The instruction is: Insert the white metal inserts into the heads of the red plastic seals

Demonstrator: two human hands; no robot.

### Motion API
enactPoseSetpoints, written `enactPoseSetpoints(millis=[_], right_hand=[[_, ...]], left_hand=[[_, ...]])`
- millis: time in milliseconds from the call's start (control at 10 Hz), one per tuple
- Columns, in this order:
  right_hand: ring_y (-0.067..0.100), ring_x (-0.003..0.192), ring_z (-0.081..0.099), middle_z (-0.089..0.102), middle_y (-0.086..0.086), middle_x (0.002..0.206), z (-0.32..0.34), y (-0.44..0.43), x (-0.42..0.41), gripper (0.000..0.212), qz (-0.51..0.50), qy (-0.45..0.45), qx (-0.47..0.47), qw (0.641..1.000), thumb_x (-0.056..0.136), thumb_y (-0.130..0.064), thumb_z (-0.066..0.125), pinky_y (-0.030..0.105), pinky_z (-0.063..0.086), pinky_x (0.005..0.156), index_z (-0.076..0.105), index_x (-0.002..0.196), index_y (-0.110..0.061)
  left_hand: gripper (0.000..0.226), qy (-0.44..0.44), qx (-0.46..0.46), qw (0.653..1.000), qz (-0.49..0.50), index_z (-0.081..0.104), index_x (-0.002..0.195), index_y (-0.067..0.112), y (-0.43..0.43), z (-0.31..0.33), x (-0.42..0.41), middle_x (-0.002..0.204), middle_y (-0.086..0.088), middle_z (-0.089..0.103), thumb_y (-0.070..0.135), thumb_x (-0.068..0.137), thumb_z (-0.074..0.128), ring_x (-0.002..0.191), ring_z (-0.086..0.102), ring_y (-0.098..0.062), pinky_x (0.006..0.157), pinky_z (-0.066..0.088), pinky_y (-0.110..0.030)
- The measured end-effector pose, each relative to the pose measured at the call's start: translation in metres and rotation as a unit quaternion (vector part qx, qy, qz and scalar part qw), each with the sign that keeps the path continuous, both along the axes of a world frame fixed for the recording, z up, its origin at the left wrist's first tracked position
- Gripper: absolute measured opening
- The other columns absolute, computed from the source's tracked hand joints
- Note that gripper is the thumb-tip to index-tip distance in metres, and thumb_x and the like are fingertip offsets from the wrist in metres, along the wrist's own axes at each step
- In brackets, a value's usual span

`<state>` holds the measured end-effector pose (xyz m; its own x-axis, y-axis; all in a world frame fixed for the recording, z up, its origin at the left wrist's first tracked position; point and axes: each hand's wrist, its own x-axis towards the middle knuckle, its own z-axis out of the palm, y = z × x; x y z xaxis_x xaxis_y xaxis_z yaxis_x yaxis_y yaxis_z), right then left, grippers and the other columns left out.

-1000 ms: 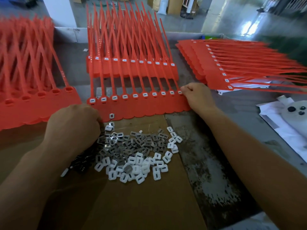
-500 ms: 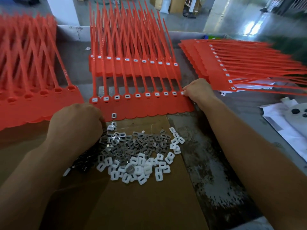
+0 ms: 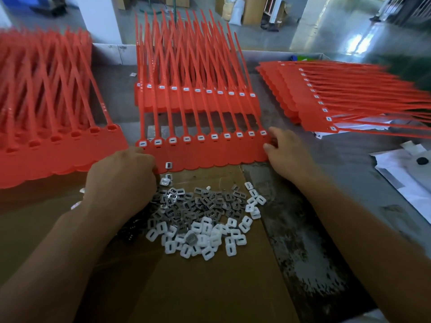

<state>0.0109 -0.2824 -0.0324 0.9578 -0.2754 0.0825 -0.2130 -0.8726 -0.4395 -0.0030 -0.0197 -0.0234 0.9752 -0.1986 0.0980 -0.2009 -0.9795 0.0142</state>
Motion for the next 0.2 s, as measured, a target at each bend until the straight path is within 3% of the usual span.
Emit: enactPoseSetpoints(millis=[100,200], right_hand=[[0.021,0.124,0.041,0.048,0.008,0.133,0.007,0.005,-0.027,0.042,0.026,-0.015,-0.006,1.000,0.092,-0.021,0.053,0.037,0.030,0.106,0.047,0.133,-0.011],[0.001,0.091,0.055,0.063,-0.009,0.105,0.019,0.002,-0.062,0.019,0.032,-0.045,0.056,0.997,0.088,-0.025,0.058,0.012,0.037,0.081,0.064,0.106,-0.023]], left_hand=[[0.029,0.022,-0.018,0.999,-0.019,0.065,0.102,0.024,0.003,0.006,-0.001,0.107,0.005,0.057,0.018,0.088,0.040,0.092,0.056,-0.017,0.070,0.046,-0.030],[0.029,0.050,-0.012,0.998,-0.033,0.062,0.108,0.025,0.007,0.013,-0.006,0.113,0.005,0.057,0.020,0.091,0.039,0.100,0.055,-0.016,0.085,0.048,-0.034]])
